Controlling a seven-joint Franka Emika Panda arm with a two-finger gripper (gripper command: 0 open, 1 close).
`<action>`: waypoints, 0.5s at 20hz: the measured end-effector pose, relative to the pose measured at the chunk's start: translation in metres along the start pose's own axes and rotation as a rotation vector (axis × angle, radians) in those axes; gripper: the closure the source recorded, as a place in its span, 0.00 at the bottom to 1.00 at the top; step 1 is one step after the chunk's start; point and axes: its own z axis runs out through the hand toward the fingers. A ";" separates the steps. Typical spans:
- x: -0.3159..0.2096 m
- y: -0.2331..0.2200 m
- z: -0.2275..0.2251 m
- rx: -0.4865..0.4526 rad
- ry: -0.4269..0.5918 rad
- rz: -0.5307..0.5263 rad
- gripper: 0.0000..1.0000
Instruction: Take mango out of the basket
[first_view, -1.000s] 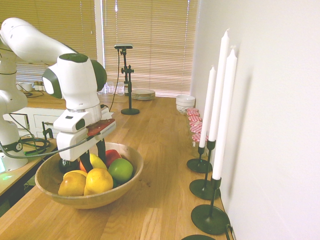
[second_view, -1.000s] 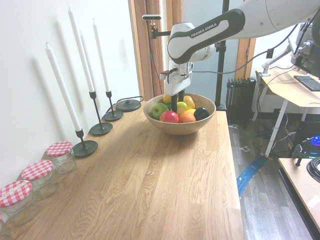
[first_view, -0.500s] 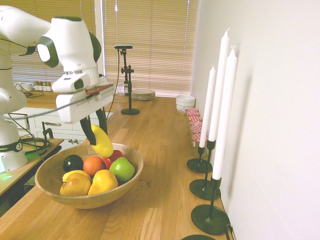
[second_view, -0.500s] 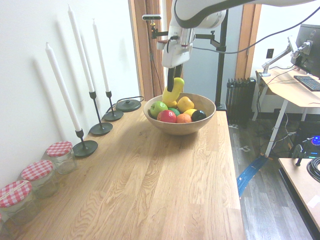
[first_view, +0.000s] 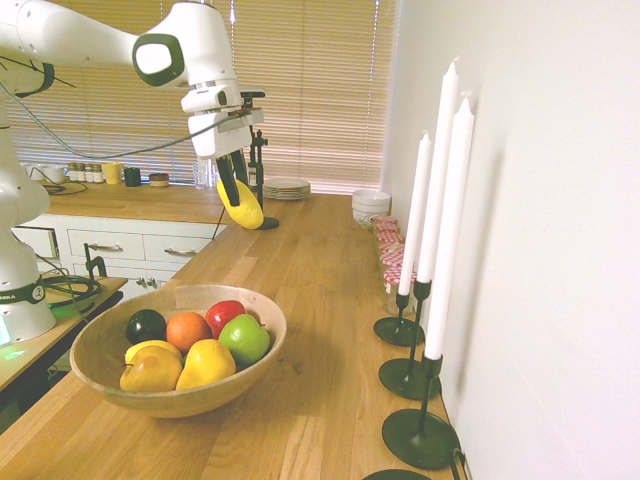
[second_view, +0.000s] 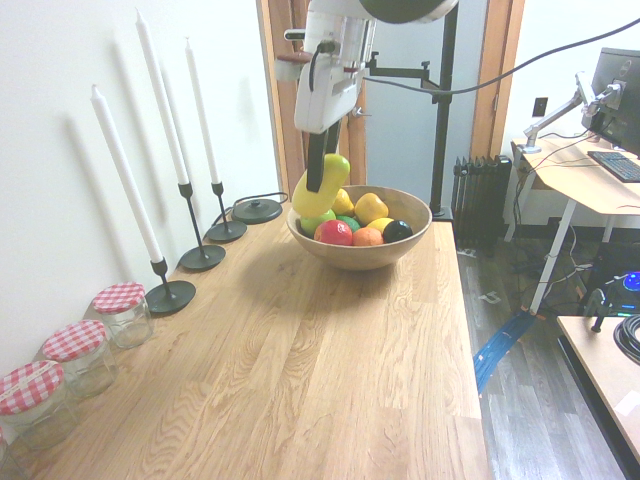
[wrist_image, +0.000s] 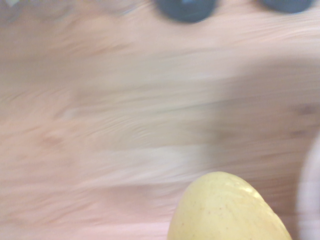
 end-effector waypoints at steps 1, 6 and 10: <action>-0.014 -0.007 0.013 -0.009 -0.008 -0.008 1.00; -0.042 -0.003 0.088 -0.082 -0.055 -0.001 1.00; -0.035 0.006 0.137 -0.125 -0.084 0.018 1.00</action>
